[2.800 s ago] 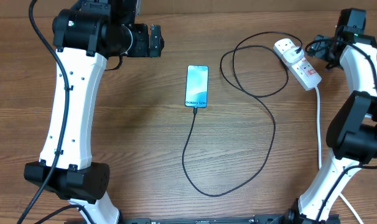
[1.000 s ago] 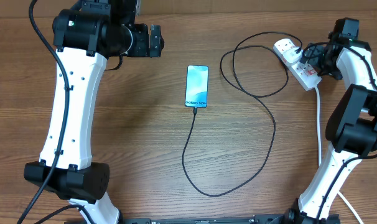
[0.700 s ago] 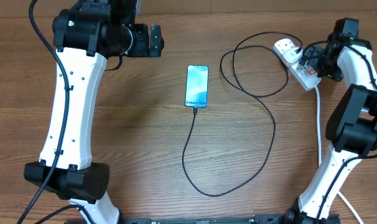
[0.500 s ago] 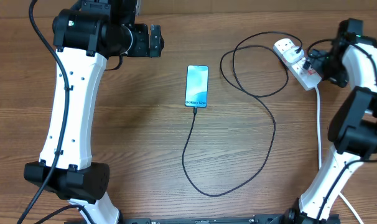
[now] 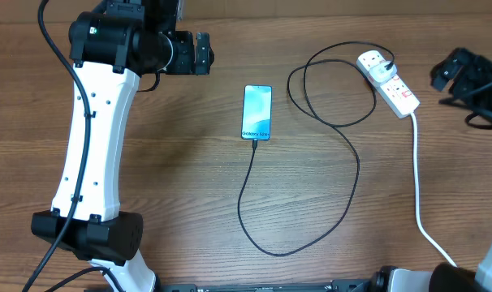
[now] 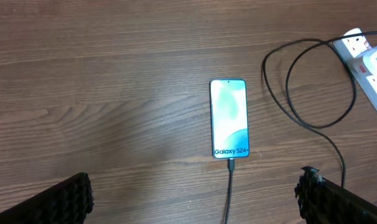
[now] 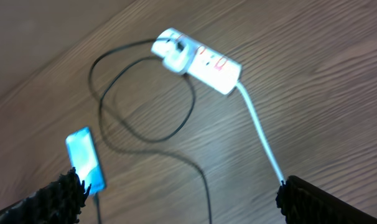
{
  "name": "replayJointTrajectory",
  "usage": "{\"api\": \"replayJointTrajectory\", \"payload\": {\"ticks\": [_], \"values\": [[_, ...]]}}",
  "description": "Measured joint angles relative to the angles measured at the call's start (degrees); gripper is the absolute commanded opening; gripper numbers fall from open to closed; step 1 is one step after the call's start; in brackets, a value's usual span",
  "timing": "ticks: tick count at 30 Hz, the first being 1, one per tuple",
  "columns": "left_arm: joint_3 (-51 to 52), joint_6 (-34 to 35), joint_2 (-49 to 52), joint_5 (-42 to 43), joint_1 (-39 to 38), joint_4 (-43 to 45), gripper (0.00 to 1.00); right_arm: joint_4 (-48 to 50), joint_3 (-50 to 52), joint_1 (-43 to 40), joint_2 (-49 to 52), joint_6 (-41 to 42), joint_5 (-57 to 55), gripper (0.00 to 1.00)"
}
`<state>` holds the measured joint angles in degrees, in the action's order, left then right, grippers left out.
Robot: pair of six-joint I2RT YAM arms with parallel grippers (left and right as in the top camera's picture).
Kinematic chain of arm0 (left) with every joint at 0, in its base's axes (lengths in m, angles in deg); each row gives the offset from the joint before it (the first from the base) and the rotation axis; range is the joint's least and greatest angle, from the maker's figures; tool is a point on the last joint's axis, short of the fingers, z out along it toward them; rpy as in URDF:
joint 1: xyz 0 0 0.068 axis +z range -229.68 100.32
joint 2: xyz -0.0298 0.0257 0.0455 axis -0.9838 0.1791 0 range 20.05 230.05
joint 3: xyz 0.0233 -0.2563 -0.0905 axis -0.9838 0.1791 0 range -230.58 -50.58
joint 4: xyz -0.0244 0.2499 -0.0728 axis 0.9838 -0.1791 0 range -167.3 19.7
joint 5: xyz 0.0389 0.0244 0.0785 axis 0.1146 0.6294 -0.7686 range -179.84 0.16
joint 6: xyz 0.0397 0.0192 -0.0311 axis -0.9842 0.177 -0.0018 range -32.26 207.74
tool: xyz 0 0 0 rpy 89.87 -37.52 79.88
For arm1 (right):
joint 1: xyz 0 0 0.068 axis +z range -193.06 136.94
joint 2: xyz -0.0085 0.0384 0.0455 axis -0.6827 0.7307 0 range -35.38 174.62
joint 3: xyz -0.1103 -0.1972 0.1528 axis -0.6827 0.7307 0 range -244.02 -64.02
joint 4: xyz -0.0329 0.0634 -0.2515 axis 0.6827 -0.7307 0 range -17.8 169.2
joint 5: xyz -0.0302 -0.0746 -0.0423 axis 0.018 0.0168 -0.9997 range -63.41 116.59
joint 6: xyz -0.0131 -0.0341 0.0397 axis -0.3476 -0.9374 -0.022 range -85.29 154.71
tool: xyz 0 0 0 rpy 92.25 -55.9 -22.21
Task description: Plug charger to phone and switch on socket
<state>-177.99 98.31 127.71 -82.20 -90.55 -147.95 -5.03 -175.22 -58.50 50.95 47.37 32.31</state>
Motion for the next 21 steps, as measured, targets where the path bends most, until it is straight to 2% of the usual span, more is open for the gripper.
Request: {"api": "replayJointTrajectory", "payload": {"ticks": [3,9,15,21], "values": [[0.0,0.0,0.0,0.0,0.0,0.0,1.00,-1.7,1.9,4.8,-3.2,0.5,0.7,1.00],[0.0,0.0,0.0,0.0,0.0,0.0,1.00,0.5,15.5,16.5,-15.0,2.6,1.8,1.00],[0.0,0.0,0.0,-0.2,0.0,-0.1,1.00,-2.4,25.4,18.4,-29.3,7.3,1.8,1.00],[0.0,0.0,0.0,-0.2,0.0,-0.1,1.00,-12.1,28.8,18.5,-31.7,12.6,1.7,1.00]]}}
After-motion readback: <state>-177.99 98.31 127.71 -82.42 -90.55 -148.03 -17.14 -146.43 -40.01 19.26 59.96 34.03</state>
